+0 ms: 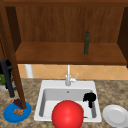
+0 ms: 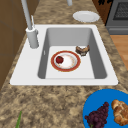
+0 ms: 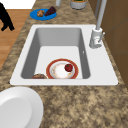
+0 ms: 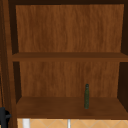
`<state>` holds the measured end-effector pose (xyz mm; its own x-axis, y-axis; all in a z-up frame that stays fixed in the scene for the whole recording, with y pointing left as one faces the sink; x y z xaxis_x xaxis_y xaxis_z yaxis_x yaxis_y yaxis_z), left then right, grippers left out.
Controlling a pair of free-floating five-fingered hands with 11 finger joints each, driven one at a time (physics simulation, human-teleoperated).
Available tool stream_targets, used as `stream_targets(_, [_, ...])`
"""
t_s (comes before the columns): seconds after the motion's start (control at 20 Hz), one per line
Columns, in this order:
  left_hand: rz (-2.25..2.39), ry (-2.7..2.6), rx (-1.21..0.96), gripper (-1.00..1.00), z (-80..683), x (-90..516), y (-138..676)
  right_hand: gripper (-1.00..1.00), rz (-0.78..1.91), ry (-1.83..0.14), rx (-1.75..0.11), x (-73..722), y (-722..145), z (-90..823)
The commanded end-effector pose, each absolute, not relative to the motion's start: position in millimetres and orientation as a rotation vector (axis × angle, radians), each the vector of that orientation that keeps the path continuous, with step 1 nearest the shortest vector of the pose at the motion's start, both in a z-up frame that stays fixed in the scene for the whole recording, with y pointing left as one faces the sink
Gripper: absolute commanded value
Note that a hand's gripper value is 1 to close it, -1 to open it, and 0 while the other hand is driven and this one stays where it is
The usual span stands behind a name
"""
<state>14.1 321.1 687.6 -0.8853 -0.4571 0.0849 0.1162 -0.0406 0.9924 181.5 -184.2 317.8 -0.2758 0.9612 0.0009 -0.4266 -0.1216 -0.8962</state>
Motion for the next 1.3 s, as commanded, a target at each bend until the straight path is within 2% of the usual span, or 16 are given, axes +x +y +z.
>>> stream_targets(0.0, [-1.998, -1.858, 0.393, -1.00, 688, 15, 290, 0.00, 1.633, -1.014, -0.763, 182, -184, 318])
stream_targets(1.25, [-1.820, -1.628, 0.662, -1.00, 680, 90, 181, 0.00, 1.633, -1.014, -0.763, 182, -184, 318])
